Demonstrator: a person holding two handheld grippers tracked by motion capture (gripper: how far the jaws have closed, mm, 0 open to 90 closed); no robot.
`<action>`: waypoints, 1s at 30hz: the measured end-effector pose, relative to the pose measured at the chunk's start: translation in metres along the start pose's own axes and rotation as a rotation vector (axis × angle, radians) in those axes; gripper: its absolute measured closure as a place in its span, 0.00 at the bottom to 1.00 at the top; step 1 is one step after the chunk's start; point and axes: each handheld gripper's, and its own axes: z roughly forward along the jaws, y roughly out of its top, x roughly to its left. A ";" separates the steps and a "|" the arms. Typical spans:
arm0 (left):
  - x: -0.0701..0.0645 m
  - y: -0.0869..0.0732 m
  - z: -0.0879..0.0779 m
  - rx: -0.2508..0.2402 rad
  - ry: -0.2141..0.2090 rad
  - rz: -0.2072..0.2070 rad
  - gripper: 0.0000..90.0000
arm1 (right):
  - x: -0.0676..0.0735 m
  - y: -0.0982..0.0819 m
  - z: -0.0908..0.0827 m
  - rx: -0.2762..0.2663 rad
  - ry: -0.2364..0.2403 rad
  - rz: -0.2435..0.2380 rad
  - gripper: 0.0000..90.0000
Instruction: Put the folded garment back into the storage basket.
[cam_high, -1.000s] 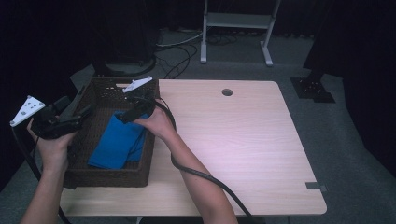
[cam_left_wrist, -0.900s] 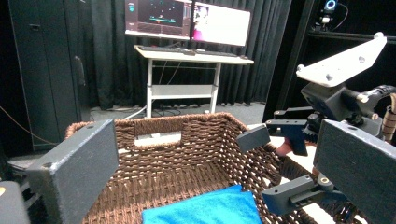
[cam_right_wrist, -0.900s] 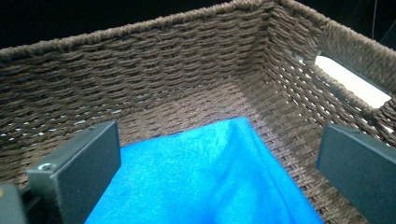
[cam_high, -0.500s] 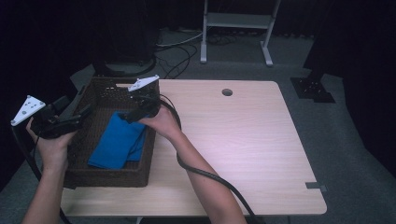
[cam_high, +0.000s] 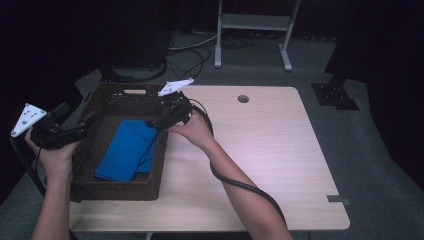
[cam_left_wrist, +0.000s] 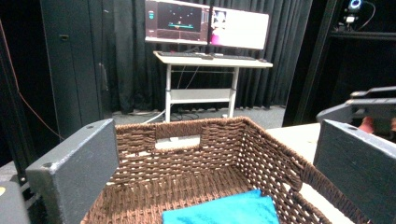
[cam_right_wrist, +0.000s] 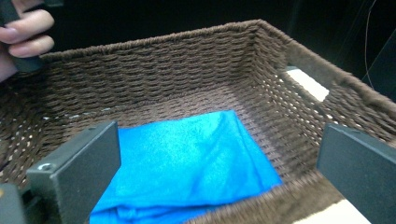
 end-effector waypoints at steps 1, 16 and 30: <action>0.000 0.000 0.000 0.000 -0.004 -0.002 0.00 | -0.002 -0.001 -0.005 -0.008 0.000 0.004 0.00; -0.005 0.000 0.004 0.018 -0.006 0.021 0.00 | -0.023 -0.040 -0.088 -0.070 -0.043 0.023 0.00; -0.004 0.000 0.002 0.021 0.040 0.021 0.00 | -0.037 -0.091 -0.169 -0.110 -0.142 0.063 0.00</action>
